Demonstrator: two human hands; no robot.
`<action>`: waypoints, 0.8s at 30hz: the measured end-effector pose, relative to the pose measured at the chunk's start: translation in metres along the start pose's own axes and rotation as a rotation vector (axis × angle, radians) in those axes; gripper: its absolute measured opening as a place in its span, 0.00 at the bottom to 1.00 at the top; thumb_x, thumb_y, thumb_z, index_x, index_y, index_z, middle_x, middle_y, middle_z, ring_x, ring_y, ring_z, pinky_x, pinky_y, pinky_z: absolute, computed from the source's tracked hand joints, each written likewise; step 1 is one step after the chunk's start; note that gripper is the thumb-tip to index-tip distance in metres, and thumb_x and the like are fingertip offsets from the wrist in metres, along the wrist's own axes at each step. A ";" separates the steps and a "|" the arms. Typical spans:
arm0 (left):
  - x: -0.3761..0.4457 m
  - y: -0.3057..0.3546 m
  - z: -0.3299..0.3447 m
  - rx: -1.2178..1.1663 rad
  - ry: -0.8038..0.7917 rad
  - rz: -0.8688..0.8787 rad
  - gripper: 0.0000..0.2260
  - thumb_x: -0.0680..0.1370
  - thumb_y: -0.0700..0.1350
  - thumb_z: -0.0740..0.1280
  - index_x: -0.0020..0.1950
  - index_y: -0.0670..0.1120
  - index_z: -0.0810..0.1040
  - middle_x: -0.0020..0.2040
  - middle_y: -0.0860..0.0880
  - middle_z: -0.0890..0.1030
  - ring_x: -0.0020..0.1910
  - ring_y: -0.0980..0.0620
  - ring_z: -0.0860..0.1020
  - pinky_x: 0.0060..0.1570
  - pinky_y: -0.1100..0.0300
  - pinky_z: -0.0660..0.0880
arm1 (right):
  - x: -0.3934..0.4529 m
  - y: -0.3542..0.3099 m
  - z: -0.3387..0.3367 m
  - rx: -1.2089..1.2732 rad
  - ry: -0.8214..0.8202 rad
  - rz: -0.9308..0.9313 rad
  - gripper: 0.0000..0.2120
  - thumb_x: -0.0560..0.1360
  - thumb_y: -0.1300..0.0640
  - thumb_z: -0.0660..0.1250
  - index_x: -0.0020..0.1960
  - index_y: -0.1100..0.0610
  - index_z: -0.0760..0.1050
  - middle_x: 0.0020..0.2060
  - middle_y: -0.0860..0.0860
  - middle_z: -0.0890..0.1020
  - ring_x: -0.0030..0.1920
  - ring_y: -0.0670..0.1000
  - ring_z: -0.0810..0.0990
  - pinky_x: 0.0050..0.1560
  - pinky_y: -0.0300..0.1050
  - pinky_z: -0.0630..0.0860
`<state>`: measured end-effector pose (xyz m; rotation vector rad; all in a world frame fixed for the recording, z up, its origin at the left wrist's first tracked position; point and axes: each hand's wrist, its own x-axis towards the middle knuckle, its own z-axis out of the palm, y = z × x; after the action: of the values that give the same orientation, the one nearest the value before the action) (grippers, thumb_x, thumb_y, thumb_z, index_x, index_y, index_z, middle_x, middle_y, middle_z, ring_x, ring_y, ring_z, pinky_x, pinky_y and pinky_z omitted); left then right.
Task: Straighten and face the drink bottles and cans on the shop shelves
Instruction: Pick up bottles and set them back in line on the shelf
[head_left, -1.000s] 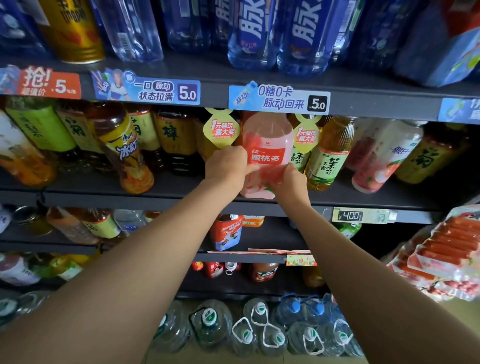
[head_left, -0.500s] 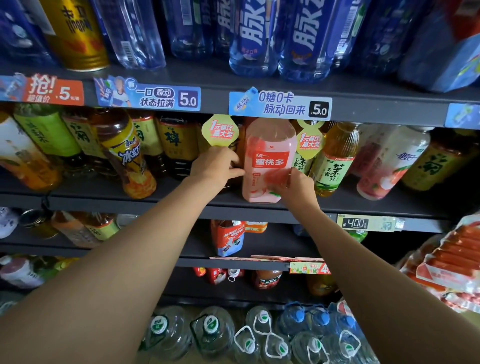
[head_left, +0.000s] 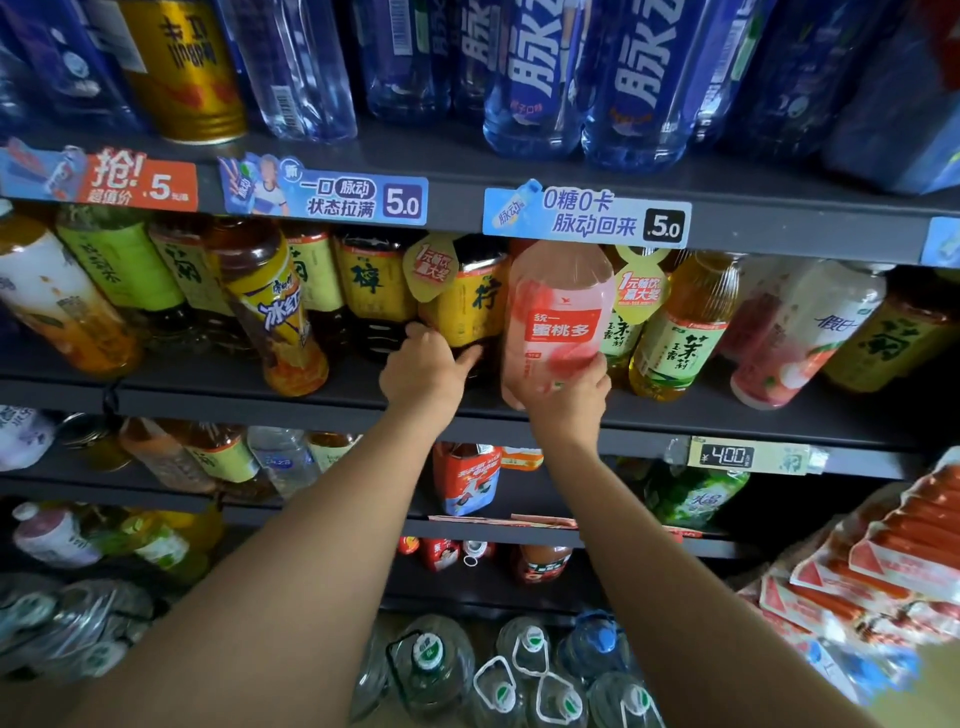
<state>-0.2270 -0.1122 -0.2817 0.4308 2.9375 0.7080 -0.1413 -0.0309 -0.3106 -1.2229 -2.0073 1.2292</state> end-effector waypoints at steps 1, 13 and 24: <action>0.001 0.001 0.002 -0.032 0.001 -0.010 0.27 0.75 0.59 0.65 0.61 0.38 0.67 0.59 0.39 0.76 0.60 0.38 0.74 0.50 0.50 0.71 | -0.001 -0.004 0.007 0.002 0.032 0.046 0.49 0.65 0.51 0.77 0.74 0.62 0.50 0.69 0.60 0.61 0.68 0.61 0.63 0.67 0.55 0.63; 0.025 -0.022 -0.002 -0.103 -0.017 0.078 0.16 0.78 0.50 0.64 0.56 0.39 0.68 0.51 0.39 0.79 0.48 0.38 0.80 0.49 0.48 0.77 | 0.002 -0.018 0.034 0.111 0.201 0.162 0.45 0.66 0.51 0.76 0.73 0.61 0.52 0.65 0.59 0.63 0.66 0.64 0.65 0.68 0.56 0.63; -0.025 -0.015 -0.010 0.042 -0.084 0.116 0.12 0.79 0.41 0.59 0.60 0.38 0.72 0.58 0.37 0.76 0.59 0.37 0.74 0.53 0.50 0.71 | -0.023 -0.035 -0.006 -0.030 0.024 0.234 0.33 0.71 0.57 0.72 0.67 0.62 0.57 0.66 0.59 0.63 0.65 0.63 0.67 0.62 0.52 0.67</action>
<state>-0.2083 -0.1365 -0.2786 0.6233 2.8719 0.6245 -0.1414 -0.0555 -0.2761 -1.5146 -1.9134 1.2886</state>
